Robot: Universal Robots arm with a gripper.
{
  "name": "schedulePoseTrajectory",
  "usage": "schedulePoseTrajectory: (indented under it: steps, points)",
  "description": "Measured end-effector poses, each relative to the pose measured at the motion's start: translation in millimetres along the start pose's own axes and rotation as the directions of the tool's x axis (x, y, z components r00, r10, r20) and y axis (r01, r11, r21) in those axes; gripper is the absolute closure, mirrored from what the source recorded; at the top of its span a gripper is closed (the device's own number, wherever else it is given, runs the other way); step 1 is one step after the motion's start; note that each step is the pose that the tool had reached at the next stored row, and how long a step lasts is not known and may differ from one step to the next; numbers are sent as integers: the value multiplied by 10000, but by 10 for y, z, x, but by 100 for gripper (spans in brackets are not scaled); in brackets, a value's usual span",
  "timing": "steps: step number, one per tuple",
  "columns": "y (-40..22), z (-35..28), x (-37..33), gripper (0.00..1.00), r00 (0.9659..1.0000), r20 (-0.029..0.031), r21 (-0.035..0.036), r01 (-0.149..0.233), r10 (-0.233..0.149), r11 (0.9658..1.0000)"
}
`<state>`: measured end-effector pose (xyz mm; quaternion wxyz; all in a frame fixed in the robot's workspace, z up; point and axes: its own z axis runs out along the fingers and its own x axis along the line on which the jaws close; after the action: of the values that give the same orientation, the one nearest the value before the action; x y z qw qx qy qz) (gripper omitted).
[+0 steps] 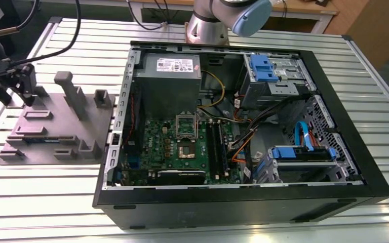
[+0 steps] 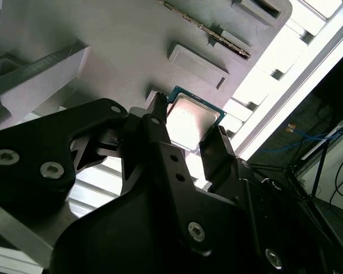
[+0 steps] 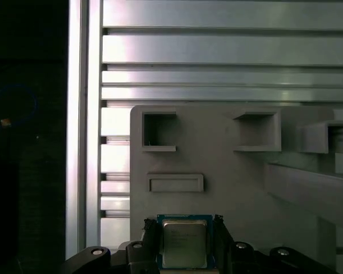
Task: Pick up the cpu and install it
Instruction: 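Pick up the cpu and move it towards the insertion slot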
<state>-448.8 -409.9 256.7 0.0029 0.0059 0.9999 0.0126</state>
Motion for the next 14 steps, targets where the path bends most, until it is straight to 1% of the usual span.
schedulePoseTrajectory:
  steps: [14]
  points:
    - [1, -38, 0, 52, 10000, 1, -1, 0, 0, 10000]
